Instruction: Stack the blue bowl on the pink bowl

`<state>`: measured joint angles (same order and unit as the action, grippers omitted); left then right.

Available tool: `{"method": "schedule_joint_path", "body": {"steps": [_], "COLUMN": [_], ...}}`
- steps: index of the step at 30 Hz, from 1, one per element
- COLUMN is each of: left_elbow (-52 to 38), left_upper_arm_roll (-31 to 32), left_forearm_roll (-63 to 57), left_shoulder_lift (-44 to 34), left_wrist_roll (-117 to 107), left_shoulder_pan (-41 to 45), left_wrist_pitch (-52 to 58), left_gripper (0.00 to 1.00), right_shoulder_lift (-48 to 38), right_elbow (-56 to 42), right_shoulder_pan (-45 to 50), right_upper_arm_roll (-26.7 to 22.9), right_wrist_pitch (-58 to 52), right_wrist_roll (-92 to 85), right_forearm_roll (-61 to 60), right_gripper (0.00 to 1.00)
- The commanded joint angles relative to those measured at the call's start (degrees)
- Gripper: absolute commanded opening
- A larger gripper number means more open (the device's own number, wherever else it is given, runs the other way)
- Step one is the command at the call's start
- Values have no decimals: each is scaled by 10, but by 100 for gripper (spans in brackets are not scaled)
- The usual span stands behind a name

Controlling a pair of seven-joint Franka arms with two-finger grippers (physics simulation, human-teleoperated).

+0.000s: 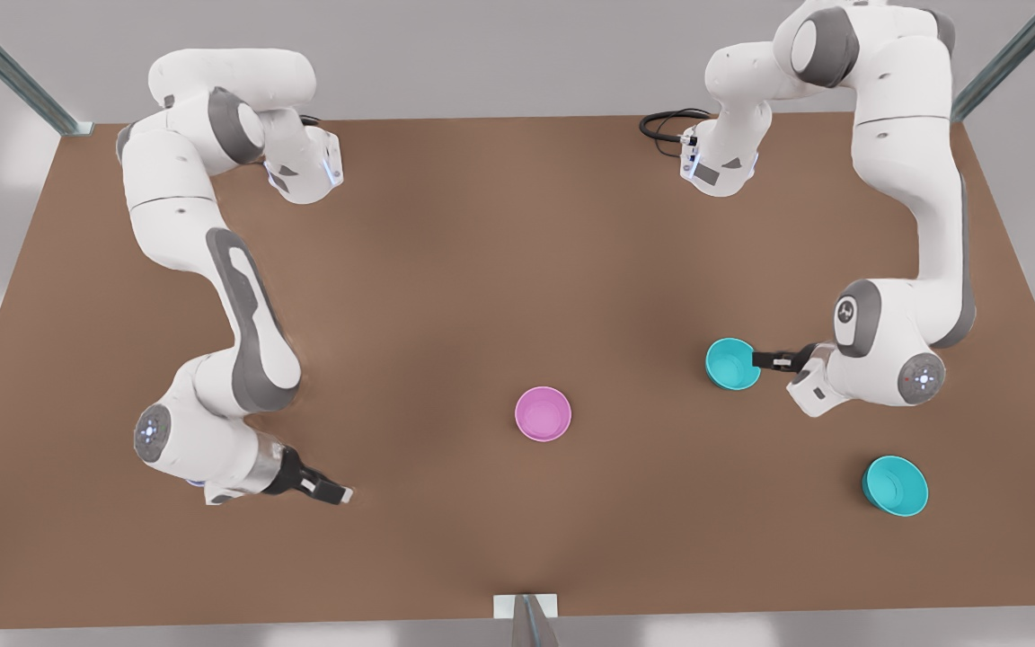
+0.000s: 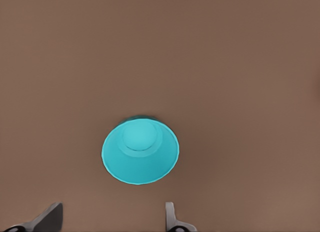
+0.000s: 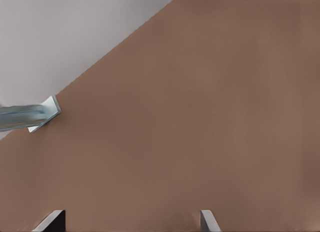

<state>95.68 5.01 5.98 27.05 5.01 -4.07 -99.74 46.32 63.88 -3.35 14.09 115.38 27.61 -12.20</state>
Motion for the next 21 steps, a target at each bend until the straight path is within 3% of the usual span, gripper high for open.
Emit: {"method": "schedule_joint_path", "body": {"steps": [1,4,9,10,11,13,16,17,18,19,21], "left_elbow": [8,48,105,106,106,108,108,109,110,111,114], "left_upper_arm_roll": [-4,-5,-12,-12,-12,-12,-12,-13,-12,-12,-12], "left_forearm_roll": [14,14,14,14,13,13,13,13,13,13,13], "left_shoulder_lift": [16,24,32,38,42,53,59,59,60,60,61], "left_wrist_roll": [149,173,191,190,190,190,191,190,190,190,188], "left_shoulder_pan": [-6,-16,-16,-16,-16,-12,-14,-15,-14,-14,-13], "left_wrist_pitch": [-121,-150,-195,-196,-196,-197,-201,-200,-200,-200,-199], "left_gripper": [100,100,100,100,100,100,97,74,58,45,29], "right_shoulder_lift": [-39,-134,-252,-284,-316,-407,-377,-374,-371,-366,-355], "right_elbow": [-2,3,-16,-28,-6,122,112,113,113,113,112], "right_shoulder_pan": [-59,-66,-68,-48,-20,-12,-9,-9,-9,-10,-10], "right_upper_arm_roll": [0,1,1,-44,-82,-84,-81,-81,-81,-82,-83], "right_wrist_pitch": [-314,-392,-505,-520,-502,-401,-399,-399,-398,-396,-396], "right_wrist_roll": [-272,-329,-367,-368,-368,-366,-366,-366,-365,-365,-366], "right_forearm_roll": [97,179,181,177,168,165,162,161,161,162,162], "right_gripper": [100,100,100,100,100,100,100,100,100,100,100]}}
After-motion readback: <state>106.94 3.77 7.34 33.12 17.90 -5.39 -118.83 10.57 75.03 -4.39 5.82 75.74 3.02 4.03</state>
